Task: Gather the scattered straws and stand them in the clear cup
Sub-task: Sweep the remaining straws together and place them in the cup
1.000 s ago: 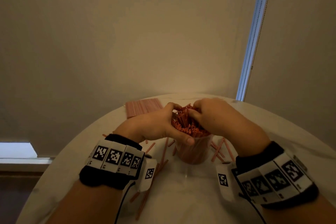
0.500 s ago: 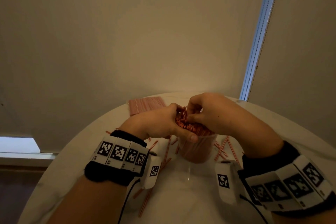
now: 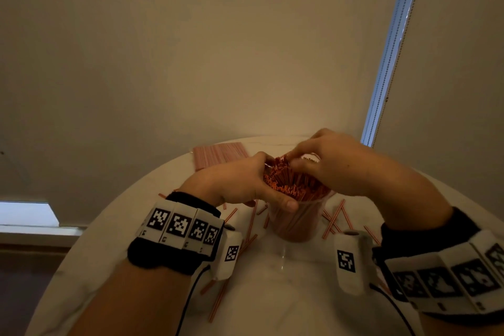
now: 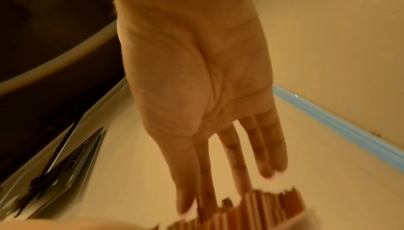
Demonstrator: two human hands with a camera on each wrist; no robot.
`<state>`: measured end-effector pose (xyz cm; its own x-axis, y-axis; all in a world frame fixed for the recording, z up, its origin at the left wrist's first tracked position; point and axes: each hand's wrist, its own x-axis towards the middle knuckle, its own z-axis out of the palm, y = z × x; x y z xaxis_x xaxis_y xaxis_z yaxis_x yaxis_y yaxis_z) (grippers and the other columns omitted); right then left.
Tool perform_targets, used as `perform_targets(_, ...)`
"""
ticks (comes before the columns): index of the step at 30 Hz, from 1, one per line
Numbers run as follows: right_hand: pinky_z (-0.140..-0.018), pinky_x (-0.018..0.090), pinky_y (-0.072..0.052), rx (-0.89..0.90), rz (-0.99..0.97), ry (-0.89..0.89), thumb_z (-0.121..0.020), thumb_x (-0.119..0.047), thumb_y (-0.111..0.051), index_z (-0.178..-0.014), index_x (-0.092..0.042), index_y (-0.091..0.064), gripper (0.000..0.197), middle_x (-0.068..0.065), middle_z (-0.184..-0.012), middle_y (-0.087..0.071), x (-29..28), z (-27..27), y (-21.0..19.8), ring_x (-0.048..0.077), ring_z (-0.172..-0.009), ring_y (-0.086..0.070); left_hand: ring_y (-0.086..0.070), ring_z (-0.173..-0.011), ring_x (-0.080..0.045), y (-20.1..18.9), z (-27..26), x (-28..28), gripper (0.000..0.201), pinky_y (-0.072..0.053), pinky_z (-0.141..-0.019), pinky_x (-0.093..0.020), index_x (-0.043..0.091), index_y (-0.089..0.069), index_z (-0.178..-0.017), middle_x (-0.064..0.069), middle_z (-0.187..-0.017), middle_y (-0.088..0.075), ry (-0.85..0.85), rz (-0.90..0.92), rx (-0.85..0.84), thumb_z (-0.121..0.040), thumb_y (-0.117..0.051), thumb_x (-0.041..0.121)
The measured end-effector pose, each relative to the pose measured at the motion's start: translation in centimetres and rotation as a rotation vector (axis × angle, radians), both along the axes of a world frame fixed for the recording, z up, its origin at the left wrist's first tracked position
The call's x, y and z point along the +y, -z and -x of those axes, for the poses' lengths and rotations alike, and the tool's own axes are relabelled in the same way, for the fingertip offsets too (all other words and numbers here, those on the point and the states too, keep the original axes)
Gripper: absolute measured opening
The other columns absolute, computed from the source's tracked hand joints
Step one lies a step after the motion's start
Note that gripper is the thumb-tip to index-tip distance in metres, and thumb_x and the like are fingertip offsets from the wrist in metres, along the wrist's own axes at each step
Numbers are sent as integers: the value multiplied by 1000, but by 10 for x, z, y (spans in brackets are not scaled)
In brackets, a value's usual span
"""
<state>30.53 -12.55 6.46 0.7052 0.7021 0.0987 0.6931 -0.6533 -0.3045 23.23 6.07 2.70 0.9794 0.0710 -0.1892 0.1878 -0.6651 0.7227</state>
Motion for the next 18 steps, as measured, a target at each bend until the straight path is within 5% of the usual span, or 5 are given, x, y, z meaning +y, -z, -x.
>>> perform_targets(4,-63,20,-48,25,-66,25,-89,-31,-71,-103,-34,-73,14,-8,-101,-65,5,0,3,7,-81,-59,-65,-110,-13,0,0,-1,105,-62,-89,-39,29,-36,-146,7,-126,-61,1,-15,0,-62,-94,53)
perform_targets(8,-72,35,-57,25,-191,6,-93,-55,-58,-89,-30,-76,31,-5,-85,-70,13,7,1,12,-79,-64,-64,-112,-13,0,1,0,102,-61,-91,-41,30,-39,-144,8,-126,-63,4,9,2,-62,-95,51)
perform_targets(11,-72,30,-55,131,-69,-85,-83,-68,-59,-102,-43,-74,35,-15,-92,-67,-1,6,-6,7,-83,-61,-65,-111,-14,0,0,0,101,-61,-91,-42,29,-40,-143,8,-125,-64,5,12,6,-62,-96,48)
perform_targets(14,-76,27,-50,163,75,-107,-79,-54,-74,-117,-48,-66,39,-22,-100,-60,-9,4,-8,5,-89,-57,-65,-110,-14,-1,0,-1,104,-62,-89,-40,28,-39,-143,6,-122,-64,-11,8,8,-59,-97,48)
perform_targets(18,-66,28,-52,-58,-62,61,-85,-44,-73,-91,-29,-71,16,-6,-89,-65,16,6,5,13,-80,-60,-65,-109,-17,-2,-1,-2,98,-62,-89,-40,27,-42,-138,3,-121,-64,-11,-6,5,-59,-96,48)
